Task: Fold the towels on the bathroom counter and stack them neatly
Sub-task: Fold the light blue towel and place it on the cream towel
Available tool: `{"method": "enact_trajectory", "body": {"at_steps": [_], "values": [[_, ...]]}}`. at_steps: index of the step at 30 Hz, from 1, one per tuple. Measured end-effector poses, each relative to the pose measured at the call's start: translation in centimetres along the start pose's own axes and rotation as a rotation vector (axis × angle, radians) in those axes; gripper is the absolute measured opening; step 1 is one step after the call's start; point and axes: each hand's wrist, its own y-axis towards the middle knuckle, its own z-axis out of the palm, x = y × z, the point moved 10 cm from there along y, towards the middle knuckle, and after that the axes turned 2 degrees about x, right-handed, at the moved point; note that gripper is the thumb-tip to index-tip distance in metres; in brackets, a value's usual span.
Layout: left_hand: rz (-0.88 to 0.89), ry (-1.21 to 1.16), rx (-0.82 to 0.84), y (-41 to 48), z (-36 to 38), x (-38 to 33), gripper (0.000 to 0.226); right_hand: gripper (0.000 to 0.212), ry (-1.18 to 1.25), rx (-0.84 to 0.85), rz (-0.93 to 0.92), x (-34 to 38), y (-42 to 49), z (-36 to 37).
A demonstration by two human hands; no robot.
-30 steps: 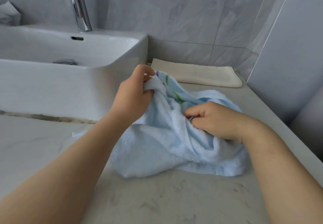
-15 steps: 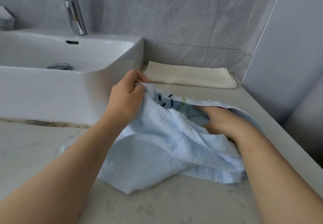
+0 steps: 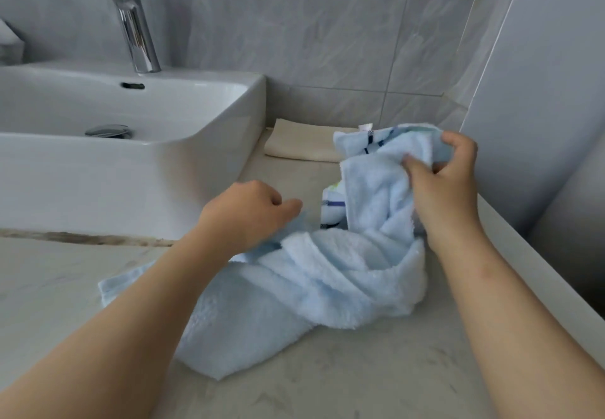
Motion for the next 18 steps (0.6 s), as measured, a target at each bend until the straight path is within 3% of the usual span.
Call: {"method": "enact_trajectory", "body": {"at_steps": [2, 4, 7, 9, 12, 14, 18], "values": [[-0.063, 0.198, 0.174, 0.0, 1.7, 0.9, 0.054, 0.04, -0.453, 0.261, 0.057, -2.0, -0.1, 2.5], [-0.098, 0.283, 0.244, -0.4, 2.0, 1.4, 0.052, 0.032, -0.761, 0.541, 0.081, -3.9, -1.6, 5.2], [-0.013, 0.322, -0.043, -0.7, -0.9, -0.1, 0.032, 0.032, -0.737, 0.717, 0.037, -3.4, -3.5, 7.4], [0.11, 0.178, -0.194, -0.9, -1.8, -1.6, 0.023, 0.033, -0.536, 0.73, 0.043, -2.2, -3.9, 8.1], [0.209, -0.075, 0.011, -0.6, 1.0, -2.4, 0.046, 0.028, -0.423, 0.633, 0.036, -2.2, -2.8, 7.7], [0.231, -0.036, 0.14, -0.7, 2.9, -2.6, 0.058, 0.031, -0.534, 0.57, 0.007, -2.8, -2.2, 7.0], [0.487, 0.006, 0.041, -1.8, 1.8, -5.5, 0.022, 0.061, -0.683, 0.49, -0.104, -1.6, -2.2, 5.9]]}}
